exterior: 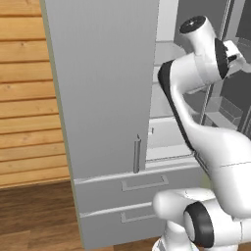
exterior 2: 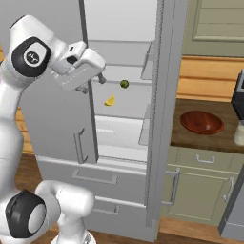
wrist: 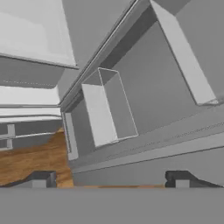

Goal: Grab a lemon wedge from the fridge and one ice cube from the ice bowl, and put them in the glass of lemonade.

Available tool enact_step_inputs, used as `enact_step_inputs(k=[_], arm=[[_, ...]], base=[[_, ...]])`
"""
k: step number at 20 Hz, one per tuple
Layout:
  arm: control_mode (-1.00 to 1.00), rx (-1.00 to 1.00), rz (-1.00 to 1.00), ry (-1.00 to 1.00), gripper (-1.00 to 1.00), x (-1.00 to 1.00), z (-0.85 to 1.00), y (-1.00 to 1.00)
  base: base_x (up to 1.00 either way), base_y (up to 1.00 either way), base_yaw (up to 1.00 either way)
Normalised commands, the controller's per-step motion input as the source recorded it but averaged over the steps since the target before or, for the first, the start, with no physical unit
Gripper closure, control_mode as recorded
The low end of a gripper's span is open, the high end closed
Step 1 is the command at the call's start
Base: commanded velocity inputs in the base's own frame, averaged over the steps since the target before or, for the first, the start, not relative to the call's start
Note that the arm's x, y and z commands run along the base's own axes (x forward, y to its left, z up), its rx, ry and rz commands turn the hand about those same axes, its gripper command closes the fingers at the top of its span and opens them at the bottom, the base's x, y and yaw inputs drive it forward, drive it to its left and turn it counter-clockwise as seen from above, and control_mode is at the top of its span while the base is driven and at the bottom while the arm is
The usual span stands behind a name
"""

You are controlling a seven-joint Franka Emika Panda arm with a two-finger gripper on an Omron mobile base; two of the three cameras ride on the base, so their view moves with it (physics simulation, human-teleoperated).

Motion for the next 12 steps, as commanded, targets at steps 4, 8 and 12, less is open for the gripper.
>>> enact_step_inputs(k=[4, 8, 12], arm=[[-1.00, 0.38, 0.00, -0.36, -1.00, -0.48, -1.00, 1.00], [-1.00, 0.34, 0.00, -0.29, -1.00, -0.33, -1.00, 1.00], [-1.00, 0.19, 0.00, -0.23, -1.00, 0.02, -0.81, 1.00]], base=[[0.00, 0.00, 0.00], [0.00, 0.00, 0.00], [0.00, 0.00, 0.00]])
